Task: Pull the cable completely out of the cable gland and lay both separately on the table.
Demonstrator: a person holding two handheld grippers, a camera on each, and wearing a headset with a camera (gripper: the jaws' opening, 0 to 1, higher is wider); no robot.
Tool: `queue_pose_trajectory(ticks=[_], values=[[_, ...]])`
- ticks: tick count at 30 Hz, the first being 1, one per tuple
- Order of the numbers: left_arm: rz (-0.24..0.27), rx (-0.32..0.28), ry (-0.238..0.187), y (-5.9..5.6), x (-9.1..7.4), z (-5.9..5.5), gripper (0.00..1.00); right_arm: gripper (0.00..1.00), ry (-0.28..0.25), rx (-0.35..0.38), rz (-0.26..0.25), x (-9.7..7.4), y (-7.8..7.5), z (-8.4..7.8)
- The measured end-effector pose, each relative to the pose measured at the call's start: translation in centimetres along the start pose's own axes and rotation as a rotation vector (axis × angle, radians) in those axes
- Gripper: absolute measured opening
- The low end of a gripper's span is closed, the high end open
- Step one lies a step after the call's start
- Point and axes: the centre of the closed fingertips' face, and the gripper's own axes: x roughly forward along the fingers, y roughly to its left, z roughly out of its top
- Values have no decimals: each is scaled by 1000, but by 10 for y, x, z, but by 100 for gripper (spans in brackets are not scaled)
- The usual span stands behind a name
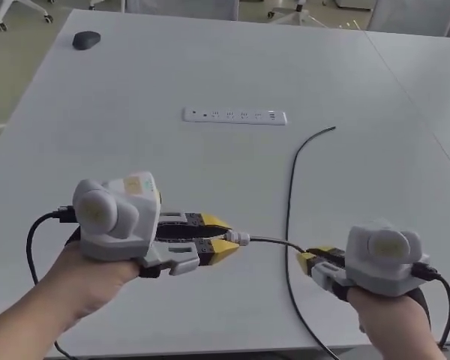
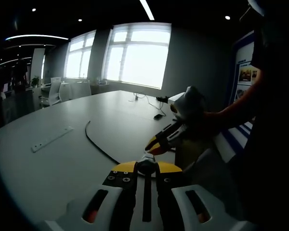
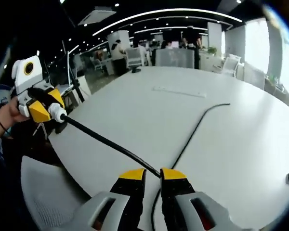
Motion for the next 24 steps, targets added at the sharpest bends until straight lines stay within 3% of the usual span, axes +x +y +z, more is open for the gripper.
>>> queue_pose_trajectory(ticks=[6, 9, 12, 13, 15, 18, 20, 24], values=[[-3, -6, 1, 0, 1, -1, 15, 19, -68, -317, 57, -12, 30, 32], [-4, -7, 3, 0, 1, -1, 15, 19, -89, -430, 96, -16, 49, 45], [-5, -10, 6, 1, 2, -1, 15, 21, -103, -467, 159, -17, 70, 53], [-5, -13, 6, 1, 2, -1, 15, 21, -113, -516, 171, -17, 76, 58], [-5, -18, 7, 2, 2, -2, 15, 20, -104, -594, 203, -16, 88, 57], [-7, -21, 9, 1, 2, -2, 15, 17, -90, -732, 198, -14, 98, 56], [-7, -22, 10, 1, 1, -3, 15, 15, -87, -765, 199, -11, 104, 54], [-6, -25, 11, 2, 1, -3, 15, 12, -97, -743, 211, -9, 113, 57]])
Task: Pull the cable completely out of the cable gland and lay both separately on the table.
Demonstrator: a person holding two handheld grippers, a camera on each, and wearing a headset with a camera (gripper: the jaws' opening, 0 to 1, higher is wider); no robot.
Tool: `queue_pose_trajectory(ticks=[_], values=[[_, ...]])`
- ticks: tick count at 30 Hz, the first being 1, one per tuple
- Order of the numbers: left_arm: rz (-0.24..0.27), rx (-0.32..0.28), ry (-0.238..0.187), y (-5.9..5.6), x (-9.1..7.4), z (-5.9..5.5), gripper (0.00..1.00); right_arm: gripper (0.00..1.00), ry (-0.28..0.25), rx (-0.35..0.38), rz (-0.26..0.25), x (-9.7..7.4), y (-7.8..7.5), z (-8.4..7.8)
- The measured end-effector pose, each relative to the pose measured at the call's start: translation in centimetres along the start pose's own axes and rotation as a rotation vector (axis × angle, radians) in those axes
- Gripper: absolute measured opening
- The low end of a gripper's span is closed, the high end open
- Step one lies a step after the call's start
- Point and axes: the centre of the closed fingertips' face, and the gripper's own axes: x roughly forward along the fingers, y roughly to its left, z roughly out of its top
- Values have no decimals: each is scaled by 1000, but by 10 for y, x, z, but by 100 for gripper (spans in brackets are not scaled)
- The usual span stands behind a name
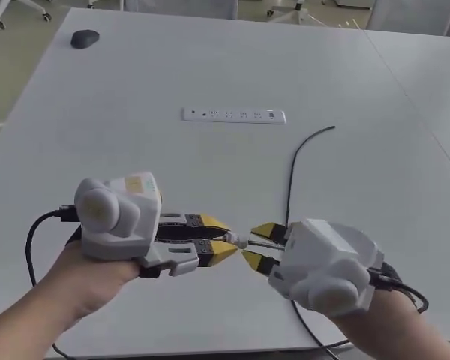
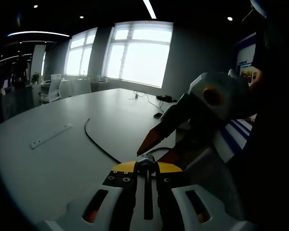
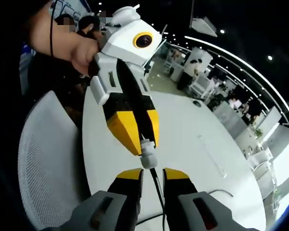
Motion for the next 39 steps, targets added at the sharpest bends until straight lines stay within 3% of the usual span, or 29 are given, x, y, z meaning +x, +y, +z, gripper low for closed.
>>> queue_pose_trajectory(ticks=[4, 15, 27, 39], values=[[3, -5, -4, 1, -1, 1, 15, 6, 3, -40, -3, 1, 0, 2], [-1, -6, -4, 0, -1, 1, 15, 0, 11, -33, 4, 1, 1, -2], [-10, -6, 3, -4, 0, -1, 15, 0, -5, 33, 15, -2, 3, -6], [-6, -13, -14, -3, -2, 3, 15, 0, 47, 117, 4, -4, -4, -28]])
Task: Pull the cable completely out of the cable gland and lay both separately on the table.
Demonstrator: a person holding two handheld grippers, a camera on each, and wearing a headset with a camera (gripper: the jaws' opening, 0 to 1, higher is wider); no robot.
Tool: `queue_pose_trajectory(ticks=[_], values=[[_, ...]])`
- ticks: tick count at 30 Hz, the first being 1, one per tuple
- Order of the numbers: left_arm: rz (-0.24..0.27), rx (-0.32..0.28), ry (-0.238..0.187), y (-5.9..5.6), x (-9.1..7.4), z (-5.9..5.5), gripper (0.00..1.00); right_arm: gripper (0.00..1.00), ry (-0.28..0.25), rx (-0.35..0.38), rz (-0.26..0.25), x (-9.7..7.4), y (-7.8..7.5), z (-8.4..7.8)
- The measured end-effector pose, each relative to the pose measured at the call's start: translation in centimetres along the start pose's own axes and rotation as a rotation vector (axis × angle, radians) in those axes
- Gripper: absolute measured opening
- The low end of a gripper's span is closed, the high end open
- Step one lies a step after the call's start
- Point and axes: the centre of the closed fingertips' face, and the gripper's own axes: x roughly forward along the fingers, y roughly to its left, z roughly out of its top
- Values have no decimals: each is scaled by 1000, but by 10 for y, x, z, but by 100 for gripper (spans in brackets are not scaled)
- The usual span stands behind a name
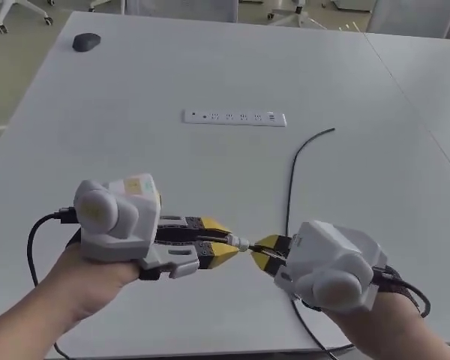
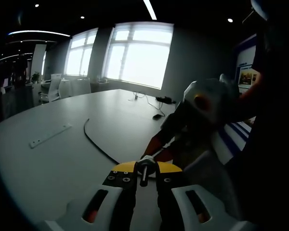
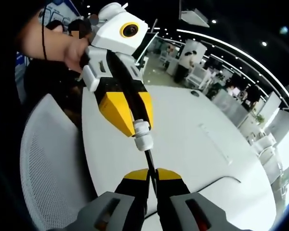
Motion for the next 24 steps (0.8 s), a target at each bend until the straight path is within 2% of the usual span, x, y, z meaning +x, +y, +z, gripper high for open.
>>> queue_pose_trajectory(ticks=[3, 8, 14, 18, 24], values=[[2, -5, -7, 1, 0, 2, 15, 0, 11, 60, -4, 0, -4, -8], [5, -8, -15, 2, 0, 4, 15, 0, 32, 114, -16, 0, -10, -21], [8, -12, -24, 3, 0, 5, 15, 0, 56, 276, -38, 0, -19, -39], [10, -13, -27, 4, 0, 6, 15, 0, 61, 358, -40, 1, -21, -48], [10, -15, -31, 5, 1, 7, 15, 0, 95, 365, -56, 2, -22, -64]])
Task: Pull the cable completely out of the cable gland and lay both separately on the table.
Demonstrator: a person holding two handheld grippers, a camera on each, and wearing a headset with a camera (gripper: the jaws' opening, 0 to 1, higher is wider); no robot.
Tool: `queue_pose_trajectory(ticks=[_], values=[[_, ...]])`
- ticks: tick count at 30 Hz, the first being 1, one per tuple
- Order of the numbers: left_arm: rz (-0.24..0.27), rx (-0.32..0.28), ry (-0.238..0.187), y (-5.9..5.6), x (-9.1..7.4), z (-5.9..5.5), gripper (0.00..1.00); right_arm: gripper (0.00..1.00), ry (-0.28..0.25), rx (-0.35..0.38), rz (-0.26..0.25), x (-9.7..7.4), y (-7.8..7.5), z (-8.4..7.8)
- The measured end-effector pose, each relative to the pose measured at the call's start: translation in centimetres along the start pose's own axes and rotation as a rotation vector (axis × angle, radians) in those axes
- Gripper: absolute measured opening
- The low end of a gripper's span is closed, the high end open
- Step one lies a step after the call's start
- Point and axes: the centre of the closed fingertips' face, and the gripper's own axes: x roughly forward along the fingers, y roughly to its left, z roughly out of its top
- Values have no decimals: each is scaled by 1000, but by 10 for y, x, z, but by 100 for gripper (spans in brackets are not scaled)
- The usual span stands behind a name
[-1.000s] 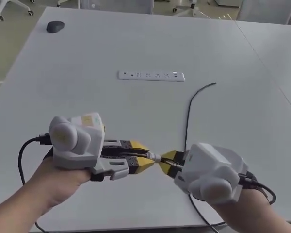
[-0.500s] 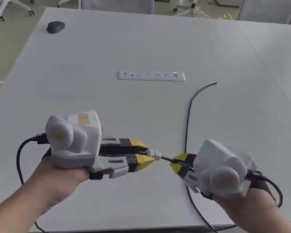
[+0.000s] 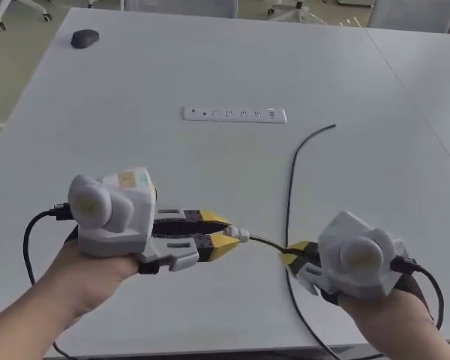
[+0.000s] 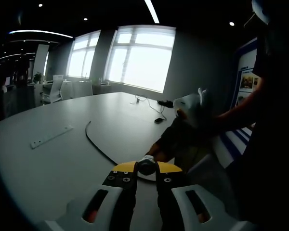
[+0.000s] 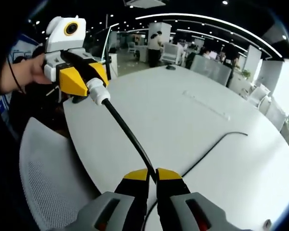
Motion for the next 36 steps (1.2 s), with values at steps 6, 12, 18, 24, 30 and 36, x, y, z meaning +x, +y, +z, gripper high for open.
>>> queue_pose_trajectory(ticks=[6, 12, 18, 24, 30, 36], values=[[1, -2, 7, 0, -1, -2, 15, 0, 8, 9, -4, 1, -4, -14], [0, -4, 17, 0, 0, -8, 15, 0, 8, 0, -14, 2, -6, -15], [0, -8, 17, 1, 1, -8, 15, 0, 7, -13, -17, 4, -9, -10], [13, -7, 22, 5, 0, -12, 15, 0, 15, -67, -11, 7, -10, -4], [30, -8, 26, 11, -1, -20, 15, 0, 5, -76, -2, 13, -11, 7], [48, -3, 31, 19, -4, -31, 15, 0, 3, -110, 11, 22, -8, 22]])
